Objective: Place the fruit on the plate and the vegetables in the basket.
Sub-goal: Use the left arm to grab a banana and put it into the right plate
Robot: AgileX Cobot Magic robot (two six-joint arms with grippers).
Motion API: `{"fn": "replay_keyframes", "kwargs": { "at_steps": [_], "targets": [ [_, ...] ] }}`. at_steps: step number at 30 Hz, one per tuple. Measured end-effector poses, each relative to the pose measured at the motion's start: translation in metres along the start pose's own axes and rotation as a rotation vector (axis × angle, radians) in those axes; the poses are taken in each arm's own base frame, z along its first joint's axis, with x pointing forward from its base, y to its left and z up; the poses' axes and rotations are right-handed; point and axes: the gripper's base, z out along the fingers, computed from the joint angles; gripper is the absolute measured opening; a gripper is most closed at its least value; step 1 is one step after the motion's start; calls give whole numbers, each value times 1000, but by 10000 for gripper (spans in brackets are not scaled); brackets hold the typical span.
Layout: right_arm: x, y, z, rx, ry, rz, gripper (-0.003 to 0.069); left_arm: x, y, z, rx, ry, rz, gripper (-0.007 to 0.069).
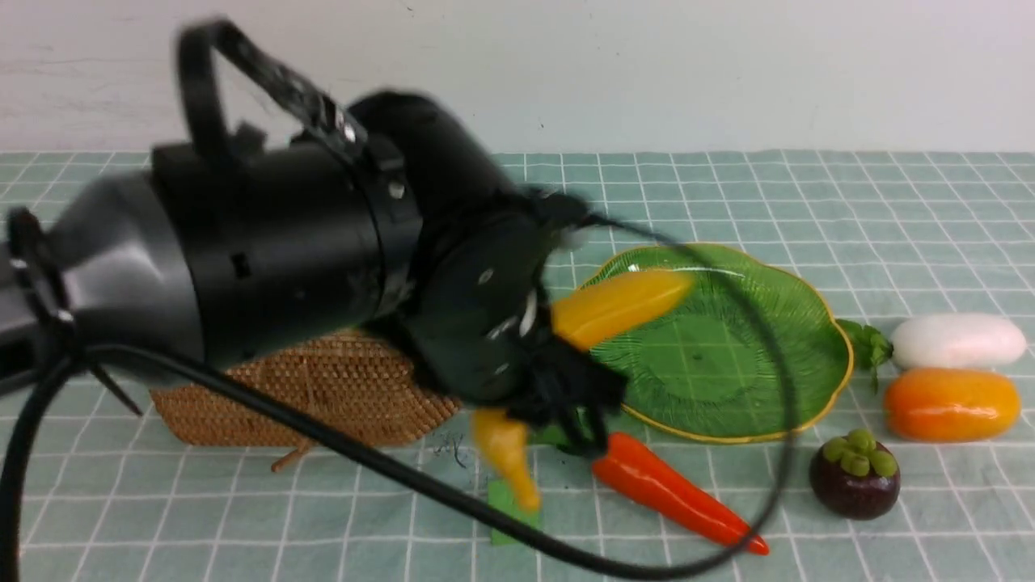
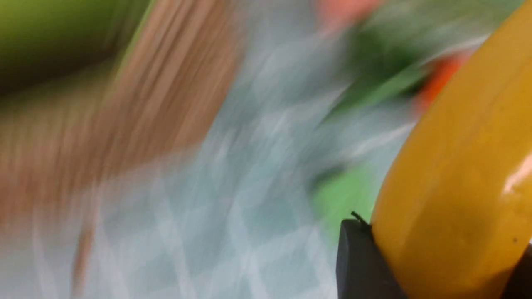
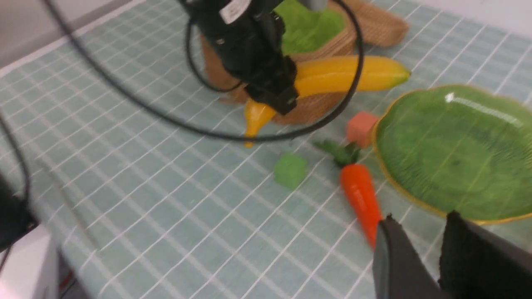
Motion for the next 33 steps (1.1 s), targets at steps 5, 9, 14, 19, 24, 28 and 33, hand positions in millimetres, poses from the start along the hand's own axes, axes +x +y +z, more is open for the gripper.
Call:
{"fn": "replay_keyframes", "kwargs": {
  "at_steps": [5,9,14,19,24,28,33],
  "targets": [
    [-5,-10,-1,106,-56,30,182,-51,-21,7,81,-212,382,304],
    [-4,-11,-1,122,-51,60,182,-81,-39,50,75,-267,584,304],
    [-1,-11,-1,123,-22,96,182,-97,-51,118,53,-260,602,304],
    [2,-11,-1,122,17,129,182,-95,-42,171,42,-271,575,304],
    [4,-11,-1,121,34,133,182,-101,-28,179,43,-320,530,399],
    [4,-11,-1,121,34,133,182,-102,-20,180,38,-312,509,533],
    [4,-11,0,122,36,132,186,-96,-19,182,46,-279,506,587]
  ]
}}
